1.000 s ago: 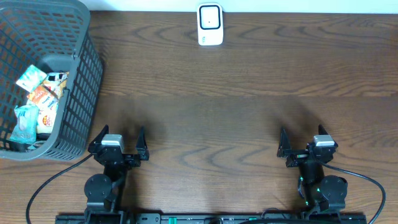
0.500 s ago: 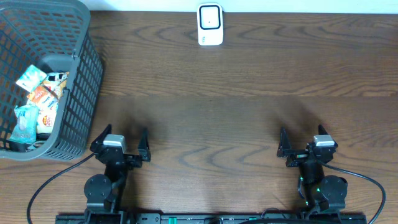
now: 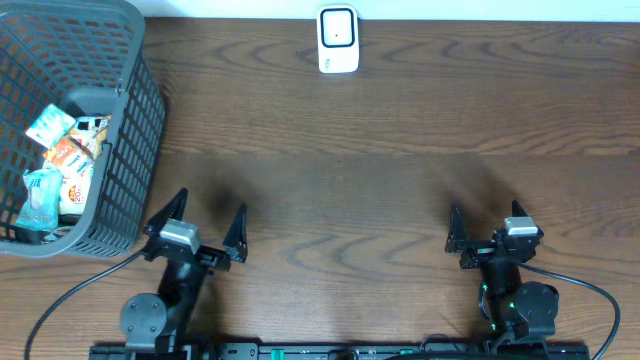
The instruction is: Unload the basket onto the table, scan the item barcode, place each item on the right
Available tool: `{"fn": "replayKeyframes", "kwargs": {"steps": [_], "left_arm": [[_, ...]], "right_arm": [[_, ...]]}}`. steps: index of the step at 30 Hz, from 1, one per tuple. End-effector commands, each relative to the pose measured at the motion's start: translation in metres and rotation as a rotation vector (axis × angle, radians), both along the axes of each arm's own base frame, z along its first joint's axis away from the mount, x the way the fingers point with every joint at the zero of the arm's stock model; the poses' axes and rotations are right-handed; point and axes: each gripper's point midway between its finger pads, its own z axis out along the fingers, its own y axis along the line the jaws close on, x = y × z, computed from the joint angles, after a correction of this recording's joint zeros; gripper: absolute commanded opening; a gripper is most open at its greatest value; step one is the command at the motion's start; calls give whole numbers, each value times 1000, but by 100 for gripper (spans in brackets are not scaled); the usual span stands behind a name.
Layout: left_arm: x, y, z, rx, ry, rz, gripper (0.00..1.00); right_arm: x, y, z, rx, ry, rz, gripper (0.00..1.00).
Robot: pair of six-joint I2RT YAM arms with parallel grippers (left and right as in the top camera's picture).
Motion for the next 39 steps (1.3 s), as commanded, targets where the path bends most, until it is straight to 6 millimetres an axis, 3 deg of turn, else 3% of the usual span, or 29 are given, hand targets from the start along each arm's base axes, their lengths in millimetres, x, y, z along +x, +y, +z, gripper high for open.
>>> {"fn": "replayKeyframes", "kwargs": {"steps": [1, 12, 21, 28, 33, 39], "left_arm": [[0, -3, 19, -7, 22, -22, 98], [24, -15, 36, 115, 281, -99, 98], [24, -19, 58, 175, 510, -151, 98], [23, -19, 58, 152, 530, -147, 98], [28, -11, 67, 96, 632, -84, 98], [35, 16, 75, 155, 805, 67, 98]], "right_arm": [[0, -3, -3, -3, 7, -17, 99], [0, -3, -3, -3, 7, -17, 99], [0, -3, -3, -3, 7, -17, 99], [0, -3, -3, -3, 7, -17, 99], [0, -3, -3, -3, 7, -17, 99], [0, -3, -3, -3, 7, -17, 100]]}}
